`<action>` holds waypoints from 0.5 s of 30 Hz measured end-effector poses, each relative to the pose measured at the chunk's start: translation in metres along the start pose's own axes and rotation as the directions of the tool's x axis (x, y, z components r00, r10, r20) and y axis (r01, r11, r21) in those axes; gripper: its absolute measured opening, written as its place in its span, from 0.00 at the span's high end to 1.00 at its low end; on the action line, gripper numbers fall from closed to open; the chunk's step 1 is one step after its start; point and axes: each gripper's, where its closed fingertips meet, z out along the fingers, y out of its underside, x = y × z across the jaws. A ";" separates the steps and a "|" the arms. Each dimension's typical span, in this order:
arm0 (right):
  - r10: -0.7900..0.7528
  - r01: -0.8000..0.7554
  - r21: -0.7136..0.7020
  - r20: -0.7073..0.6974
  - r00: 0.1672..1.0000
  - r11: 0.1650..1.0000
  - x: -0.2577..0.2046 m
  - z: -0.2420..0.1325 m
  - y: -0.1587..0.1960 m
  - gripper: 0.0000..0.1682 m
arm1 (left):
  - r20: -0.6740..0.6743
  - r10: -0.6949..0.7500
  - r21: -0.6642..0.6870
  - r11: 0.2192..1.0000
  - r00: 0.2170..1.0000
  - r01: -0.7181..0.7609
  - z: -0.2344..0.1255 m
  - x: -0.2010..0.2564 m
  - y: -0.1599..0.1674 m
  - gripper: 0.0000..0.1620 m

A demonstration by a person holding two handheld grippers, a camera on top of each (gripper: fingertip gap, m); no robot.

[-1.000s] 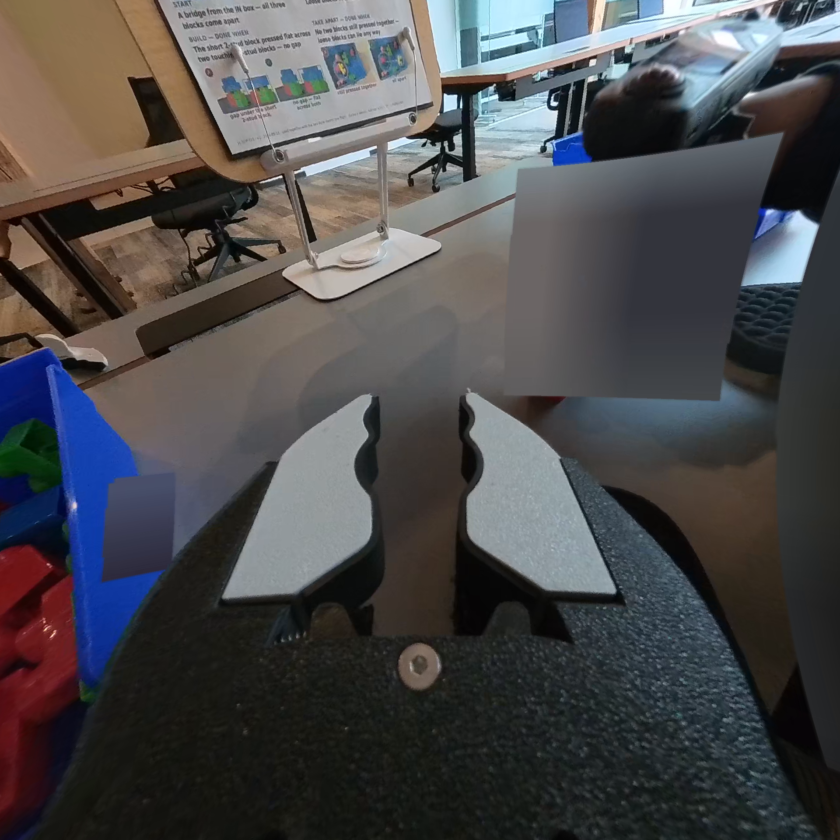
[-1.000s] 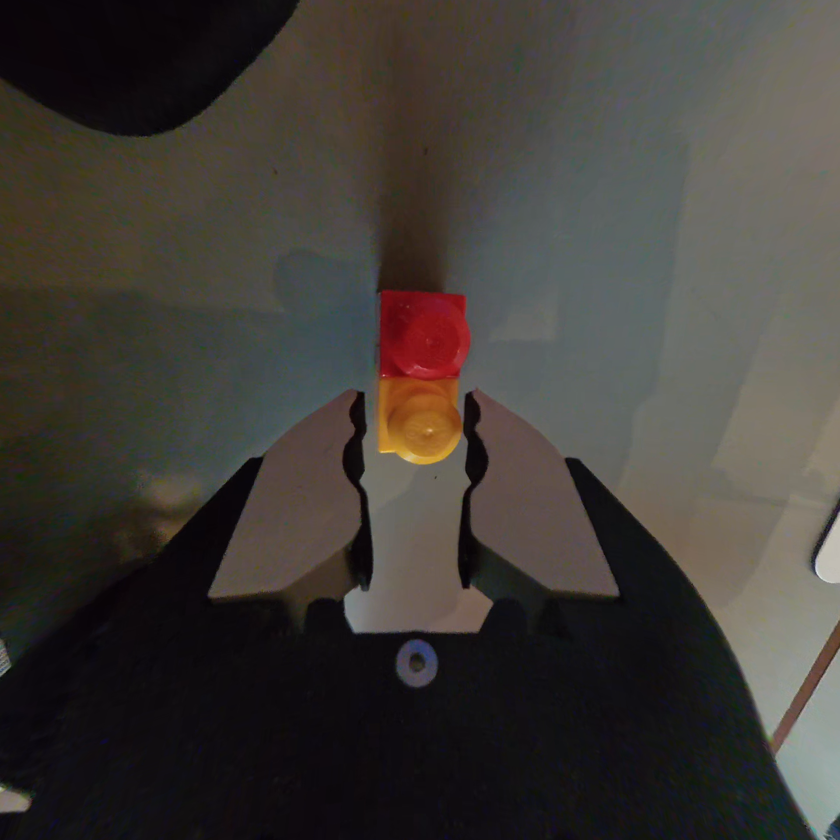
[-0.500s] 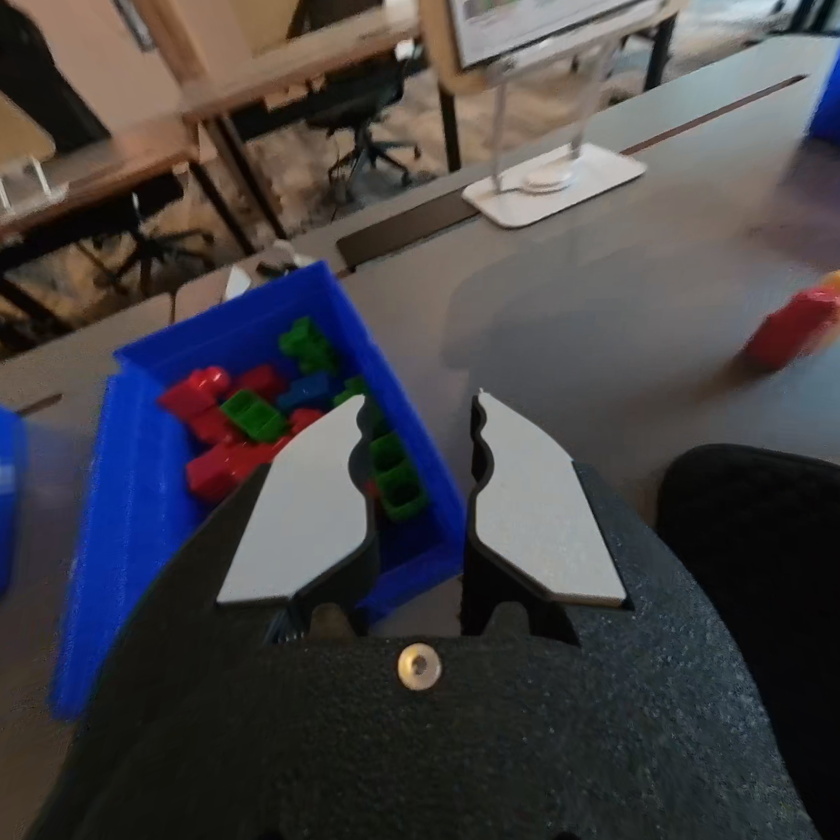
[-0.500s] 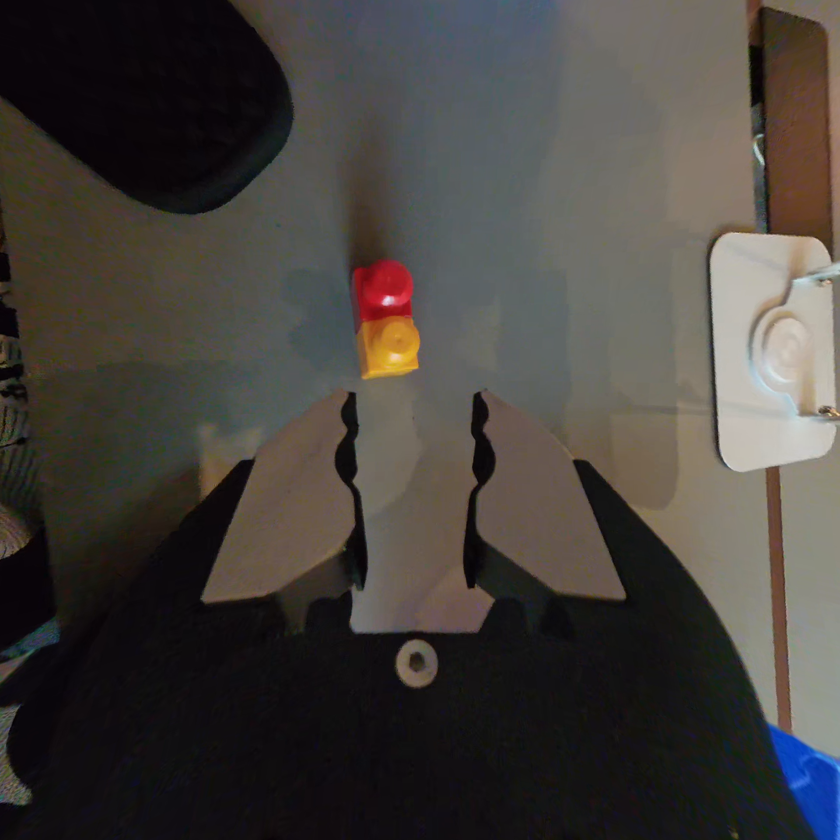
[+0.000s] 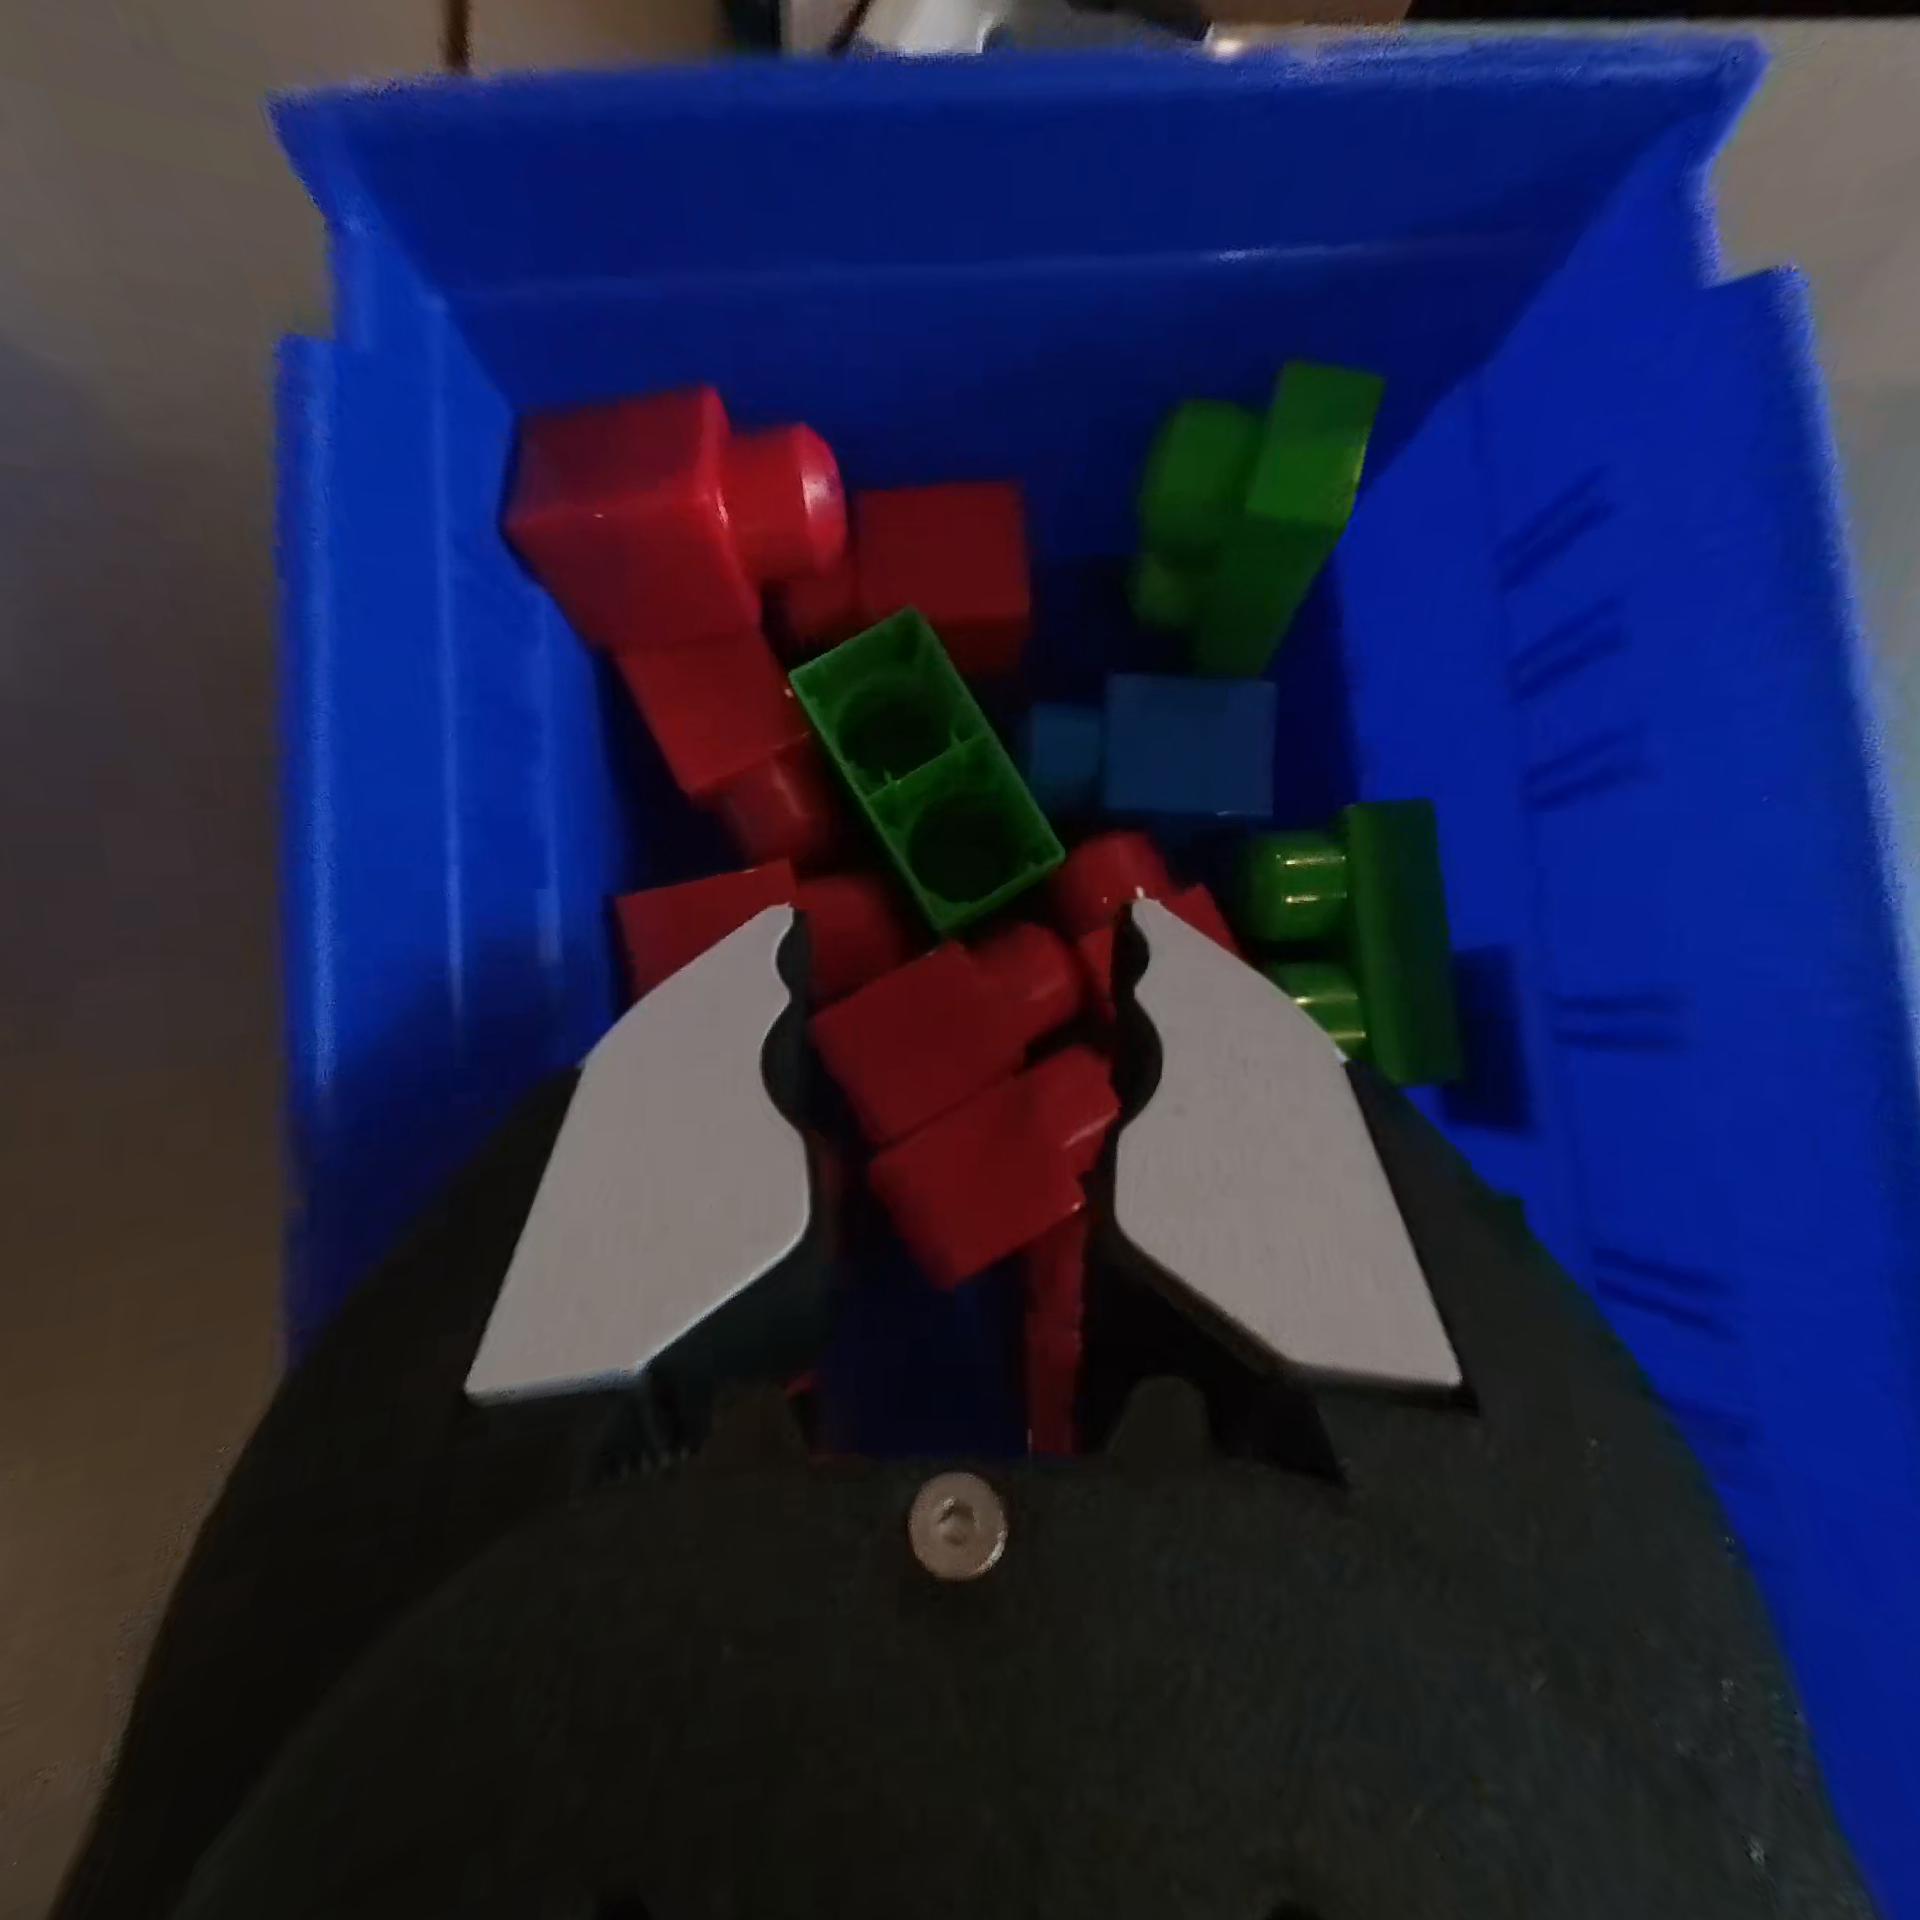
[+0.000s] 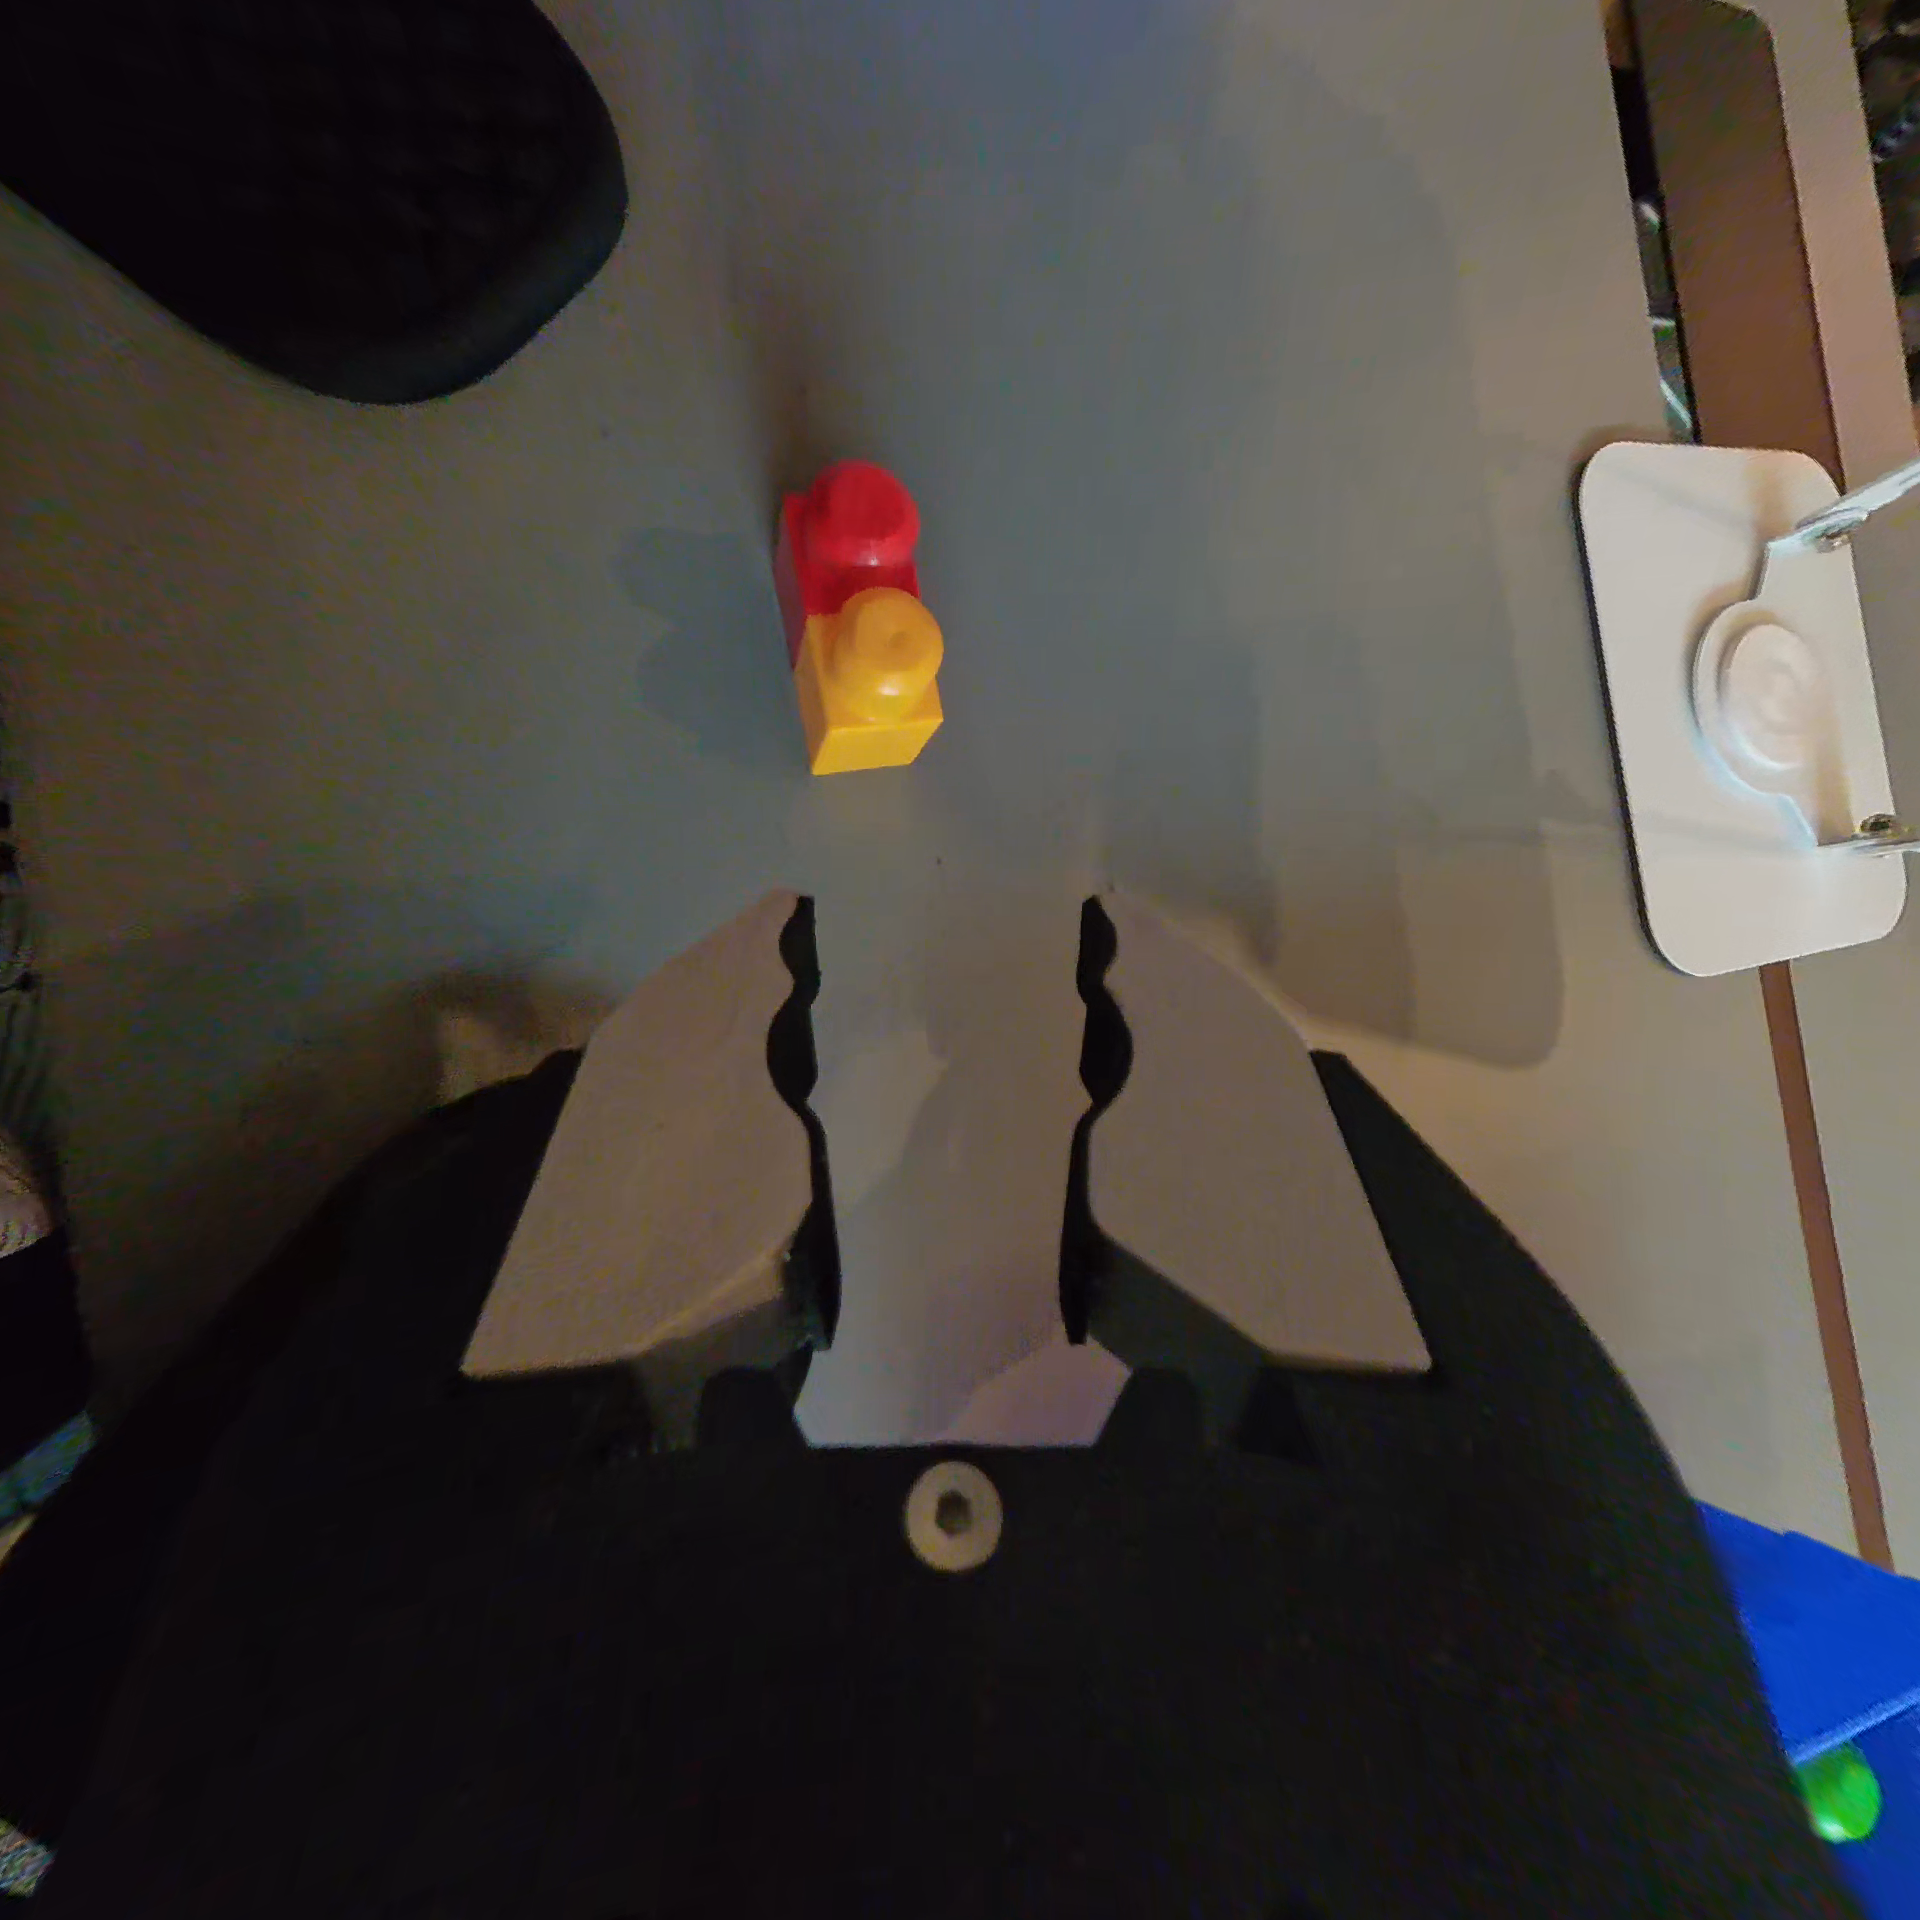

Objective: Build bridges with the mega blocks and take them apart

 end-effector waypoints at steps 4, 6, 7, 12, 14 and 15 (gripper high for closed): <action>0.010 -0.010 0.022 -0.004 1.000 1.000 0.006 -0.001 0.011 0.71 | 0.008 -0.012 -0.067 0.998 1.000 0.013 0.020 0.006 -0.004 0.65; 0.020 -0.020 0.035 -0.008 1.000 0.999 0.010 -0.002 0.014 0.71 | 0.037 -0.014 -0.102 0.995 0.999 0.018 0.028 0.005 -0.003 0.66; 0.025 -0.025 0.040 -0.010 1.000 0.999 0.012 -0.002 0.016 0.71 | 0.061 -0.008 -0.120 0.993 0.998 0.016 0.031 0.002 -0.002 0.67; 0.032 -0.031 0.057 -0.021 0.999 0.998 0.017 -0.005 0.022 0.71 | 0.124 -0.006 -0.163 0.986 0.992 0.027 0.044 -0.005 0.002 0.74; 0.032 -0.031 0.055 -0.021 0.999 0.998 0.017 -0.005 0.024 0.71 | 0.131 -0.007 -0.153 0.988 0.991 0.027 0.045 -0.005 0.001 0.75; 0.031 -0.030 0.052 -0.021 0.999 0.998 0.017 -0.005 0.025 0.71 | 0.129 -0.005 -0.147 0.989 0.992 0.025 0.044 -0.004 0.001 0.76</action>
